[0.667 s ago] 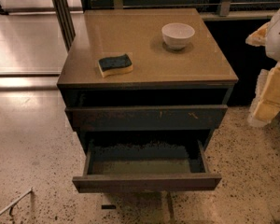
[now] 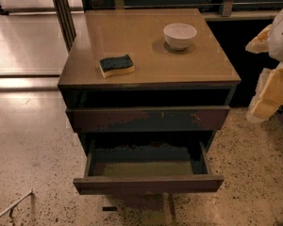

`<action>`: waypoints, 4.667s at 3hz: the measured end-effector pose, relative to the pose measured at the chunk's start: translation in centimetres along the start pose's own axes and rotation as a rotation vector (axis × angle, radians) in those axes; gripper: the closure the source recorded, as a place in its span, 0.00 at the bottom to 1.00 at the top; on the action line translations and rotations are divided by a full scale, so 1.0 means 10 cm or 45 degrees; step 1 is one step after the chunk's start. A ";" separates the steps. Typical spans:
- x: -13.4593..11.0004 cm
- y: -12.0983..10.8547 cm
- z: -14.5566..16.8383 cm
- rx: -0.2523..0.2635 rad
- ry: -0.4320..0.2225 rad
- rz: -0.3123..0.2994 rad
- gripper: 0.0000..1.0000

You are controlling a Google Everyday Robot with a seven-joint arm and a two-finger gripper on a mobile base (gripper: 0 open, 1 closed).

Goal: Close middle drawer

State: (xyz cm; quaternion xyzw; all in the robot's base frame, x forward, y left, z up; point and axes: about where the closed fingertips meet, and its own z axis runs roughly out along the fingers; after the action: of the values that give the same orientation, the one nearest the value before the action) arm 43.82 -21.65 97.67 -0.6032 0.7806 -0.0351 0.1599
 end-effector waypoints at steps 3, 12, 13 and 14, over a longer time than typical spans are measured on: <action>0.21 0.59 1.52 -0.077 -0.121 0.085 0.87; 1.40 2.23 4.96 -0.390 -0.241 0.233 1.00; 1.36 2.11 5.15 -0.269 -0.336 0.213 1.00; 1.23 1.93 5.29 -0.144 -0.462 0.182 1.00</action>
Offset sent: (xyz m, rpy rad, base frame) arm -0.0160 0.0153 -0.1954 0.1240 0.0547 -0.0399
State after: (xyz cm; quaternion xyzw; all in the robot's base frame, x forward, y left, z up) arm 38.56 -20.80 40.23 -0.5507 0.7806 0.1296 0.2657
